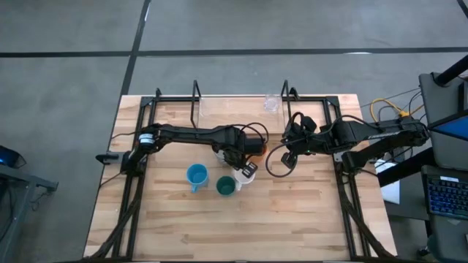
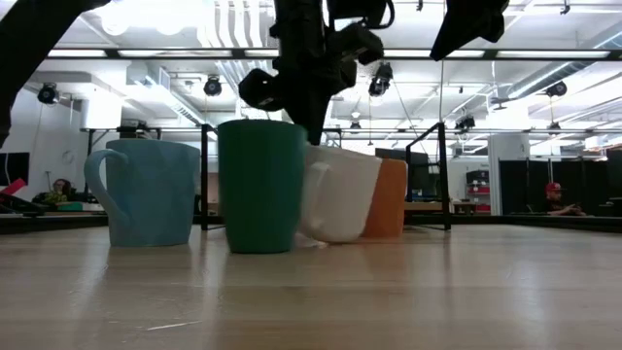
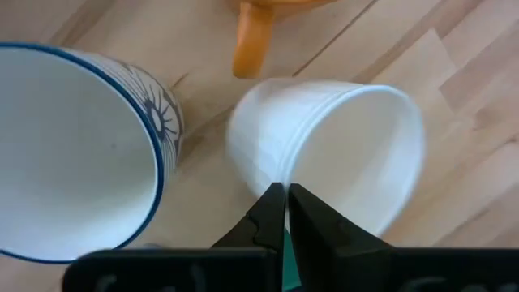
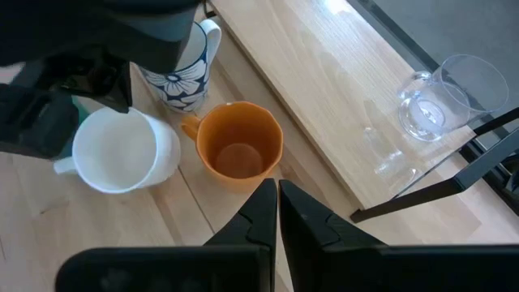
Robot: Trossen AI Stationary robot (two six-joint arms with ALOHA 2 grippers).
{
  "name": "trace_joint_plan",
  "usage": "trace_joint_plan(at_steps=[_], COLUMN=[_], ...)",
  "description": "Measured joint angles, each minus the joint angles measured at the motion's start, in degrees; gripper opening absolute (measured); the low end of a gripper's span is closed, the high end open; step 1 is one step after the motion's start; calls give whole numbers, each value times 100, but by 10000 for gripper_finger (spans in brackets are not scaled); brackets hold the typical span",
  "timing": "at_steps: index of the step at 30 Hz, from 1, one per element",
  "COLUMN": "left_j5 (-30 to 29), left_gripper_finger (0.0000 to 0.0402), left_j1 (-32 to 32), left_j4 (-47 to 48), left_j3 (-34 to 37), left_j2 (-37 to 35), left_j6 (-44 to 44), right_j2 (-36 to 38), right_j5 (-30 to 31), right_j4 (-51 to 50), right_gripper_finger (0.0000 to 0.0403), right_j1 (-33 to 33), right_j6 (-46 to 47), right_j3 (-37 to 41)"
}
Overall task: Stack small to large cups/mugs on shelf
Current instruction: Put the white mug on the shelf
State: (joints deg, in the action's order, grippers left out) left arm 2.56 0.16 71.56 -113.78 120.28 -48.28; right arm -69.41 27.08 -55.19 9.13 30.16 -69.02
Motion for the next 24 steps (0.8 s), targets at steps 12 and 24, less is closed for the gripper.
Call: trace_joint_plan(at_steps=[12,24], left_j5=[18,40], left_gripper_finger=[0,0], left_j1=[2,0], left_j4=[100,45], left_j3=[-290,-297], left_j2=[-10,-10], left_j6=[80,100], right_j2=[0,0], right_j5=[1,1], right_j4=[16,23], right_gripper_finger=[8,8], right_j1=[2,2], right_j6=[6,23], right_j3=[149,158])
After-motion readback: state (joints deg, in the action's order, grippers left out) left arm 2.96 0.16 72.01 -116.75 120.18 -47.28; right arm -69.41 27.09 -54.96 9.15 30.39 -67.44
